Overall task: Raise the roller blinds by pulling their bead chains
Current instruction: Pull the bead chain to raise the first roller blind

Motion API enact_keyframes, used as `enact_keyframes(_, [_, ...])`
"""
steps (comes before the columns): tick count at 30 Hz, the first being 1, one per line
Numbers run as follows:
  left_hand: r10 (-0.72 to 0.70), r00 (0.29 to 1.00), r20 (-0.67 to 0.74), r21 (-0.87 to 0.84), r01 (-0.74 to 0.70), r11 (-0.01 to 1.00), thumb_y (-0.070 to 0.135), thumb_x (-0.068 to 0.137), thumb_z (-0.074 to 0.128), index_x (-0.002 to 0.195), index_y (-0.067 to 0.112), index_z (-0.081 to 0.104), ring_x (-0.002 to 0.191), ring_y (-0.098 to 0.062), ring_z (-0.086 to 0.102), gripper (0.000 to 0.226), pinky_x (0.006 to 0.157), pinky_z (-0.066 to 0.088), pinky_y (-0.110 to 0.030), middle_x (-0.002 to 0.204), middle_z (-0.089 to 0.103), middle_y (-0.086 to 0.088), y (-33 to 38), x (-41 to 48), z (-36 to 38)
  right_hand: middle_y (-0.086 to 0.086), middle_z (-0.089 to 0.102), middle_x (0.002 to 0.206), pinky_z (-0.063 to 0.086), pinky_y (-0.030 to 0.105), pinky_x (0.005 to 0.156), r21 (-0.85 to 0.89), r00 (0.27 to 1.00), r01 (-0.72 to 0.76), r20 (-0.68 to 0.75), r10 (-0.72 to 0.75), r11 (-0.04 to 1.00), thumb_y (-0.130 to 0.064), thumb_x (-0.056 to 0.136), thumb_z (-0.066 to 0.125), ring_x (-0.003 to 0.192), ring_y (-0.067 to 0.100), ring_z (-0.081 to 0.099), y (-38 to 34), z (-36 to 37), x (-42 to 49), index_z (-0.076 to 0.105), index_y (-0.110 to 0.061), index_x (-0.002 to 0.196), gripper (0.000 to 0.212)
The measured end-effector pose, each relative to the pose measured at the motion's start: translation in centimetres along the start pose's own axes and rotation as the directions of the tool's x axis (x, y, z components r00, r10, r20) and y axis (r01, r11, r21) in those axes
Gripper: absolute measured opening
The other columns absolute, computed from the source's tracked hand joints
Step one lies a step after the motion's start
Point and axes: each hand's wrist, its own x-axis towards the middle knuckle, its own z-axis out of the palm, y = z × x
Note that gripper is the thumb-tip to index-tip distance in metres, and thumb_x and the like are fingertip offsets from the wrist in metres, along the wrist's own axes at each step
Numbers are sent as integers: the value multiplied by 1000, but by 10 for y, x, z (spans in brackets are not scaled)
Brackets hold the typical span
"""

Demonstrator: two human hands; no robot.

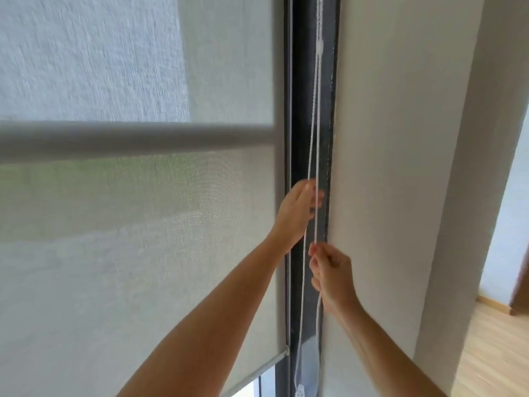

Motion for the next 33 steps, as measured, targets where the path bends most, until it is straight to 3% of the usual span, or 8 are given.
enact_keyframes(9, [265,847,-461,105,-245,964,9,102,35,88,15,59,57,-5,44,29,56,39,-21,64,49,7,28,38,12,-3,50,52,24,20,38,-364,862,-302,289,416,881,-19,99,47,38,8,32,44,-11,10,68,-8,87,26])
enact_keyframes(12, [320,847,-425,126,-295,947,7,101,35,84,16,56,47,2,40,29,46,32,-11,59,47,8,28,32,3,2,73,100,52,29,68,-528,731,-195,484,481,827,-28,99,44,85,12,69,-15,-9,75,66,-18,112,28])
enact_keyframes(14, [279,842,-461,79,-274,958,4,103,24,95,4,56,66,3,56,33,57,44,-13,70,57,-5,33,40,25,3,72,112,54,39,85,-420,763,-135,534,364,897,-29,98,45,107,16,66,-65,1,110,64,-21,116,28])
enact_keyframes(16, [57,823,-566,-71,-117,991,3,101,-1,123,-10,42,127,-25,46,49,101,42,-35,114,54,-34,48,37,47,8,73,107,54,39,84,-181,807,-71,567,163,981,-27,95,49,107,24,67,-121,18,131,66,-17,111,26])
enact_keyframes(18, [232,797,-558,109,-206,972,-1,100,13,107,-1,53,86,-16,61,40,69,50,-30,89,63,-14,36,38,38,12,73,110,55,38,82,67,803,-19,595,-25,998,-25,95,47,108,28,67,-181,38,144,65,-10,113,29])
enact_keyframes(20, [381,836,-394,207,-323,923,4,100,31,82,12,53,50,-2,40,30,47,32,-15,59,47,8,31,31,21,14,73,107,56,39,84,286,774,3,606,-184,958,-21,97,43,102,27,69,-240,62,148,63,-5,114,32])
enact_keyframes(24, [455,824,-338,231,-397,889,1,98,34,75,15,49,47,-3,36,31,44,28,-14,57,43,9,32,20,21,3,57,65,33,20,44,454,842,193,378,-385,870,-9,98,39,49,10,43,-296,101,131,59,0,109,25])
enact_keyframes(33, [407,861,-305,303,-317,899,-1,99,34,76,13,48,50,-5,37,30,48,31,-13,60,44,8,-9,1,17,-3,30,58,13,24,41,392,889,304,211,-407,868,-12,100,35,48,9,18,-245,97,112,59,-12,88,26])
